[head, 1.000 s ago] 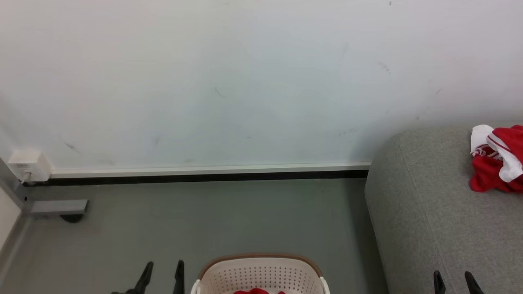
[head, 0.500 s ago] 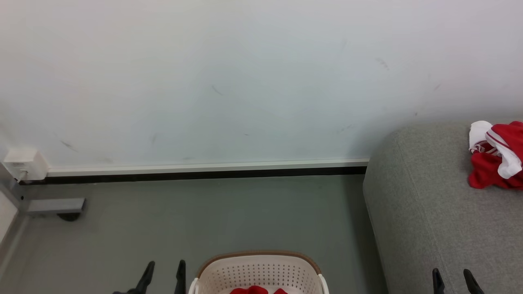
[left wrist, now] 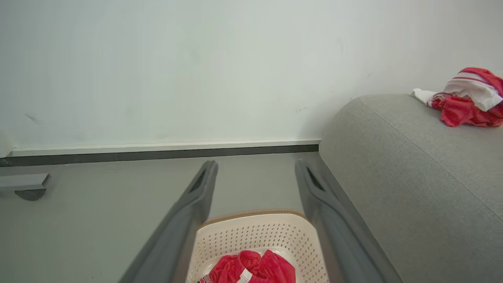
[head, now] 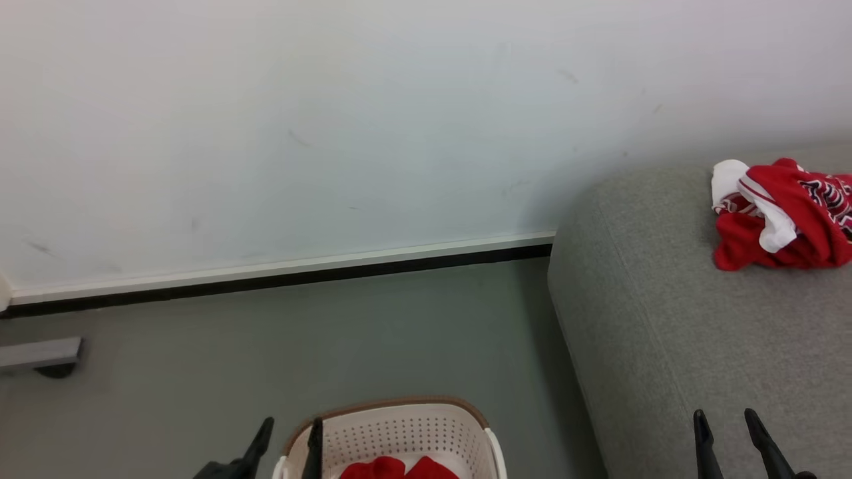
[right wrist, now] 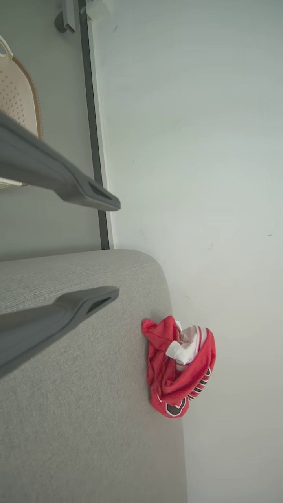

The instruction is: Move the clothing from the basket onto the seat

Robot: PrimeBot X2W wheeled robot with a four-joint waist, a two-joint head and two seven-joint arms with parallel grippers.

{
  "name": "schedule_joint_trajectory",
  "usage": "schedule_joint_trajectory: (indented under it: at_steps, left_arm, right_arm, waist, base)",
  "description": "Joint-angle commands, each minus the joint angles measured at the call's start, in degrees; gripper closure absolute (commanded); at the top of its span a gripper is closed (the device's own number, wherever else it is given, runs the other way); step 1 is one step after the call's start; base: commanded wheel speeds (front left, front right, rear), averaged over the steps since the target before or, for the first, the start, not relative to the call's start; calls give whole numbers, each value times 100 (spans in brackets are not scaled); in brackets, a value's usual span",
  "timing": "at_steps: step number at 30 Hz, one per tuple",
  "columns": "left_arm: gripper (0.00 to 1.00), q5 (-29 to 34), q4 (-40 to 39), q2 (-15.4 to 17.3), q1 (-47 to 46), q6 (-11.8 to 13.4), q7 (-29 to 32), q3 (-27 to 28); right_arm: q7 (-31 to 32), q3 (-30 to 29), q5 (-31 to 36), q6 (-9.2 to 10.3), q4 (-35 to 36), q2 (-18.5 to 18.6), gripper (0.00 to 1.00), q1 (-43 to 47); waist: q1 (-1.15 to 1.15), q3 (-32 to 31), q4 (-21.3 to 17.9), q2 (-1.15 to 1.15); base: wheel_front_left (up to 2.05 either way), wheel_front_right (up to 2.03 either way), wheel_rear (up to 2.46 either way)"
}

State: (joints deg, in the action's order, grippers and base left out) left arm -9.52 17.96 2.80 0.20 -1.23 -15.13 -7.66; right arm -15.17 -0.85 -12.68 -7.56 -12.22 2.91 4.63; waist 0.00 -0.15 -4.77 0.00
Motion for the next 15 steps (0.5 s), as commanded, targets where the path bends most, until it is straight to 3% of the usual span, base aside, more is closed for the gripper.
schedule_joint_trajectory:
  at_steps: [1, 15]
  left_arm:
    - [0, 92, 52, 18, -81, -32, -3, -18]
    - [0, 473, 1855, 110, -1752, -264, 223, -522]
  right_arm:
    - [4, -1, 43, 15, 56, 1, 0, -100]
    - [4, 320, -145, 14, 733, 0, 0, -891]
  waist:
    - [0, 103, -146, 0]
    - [0, 1741, -970, 0]
  base:
    - [0, 0, 0]
    - [0, 0, 0]
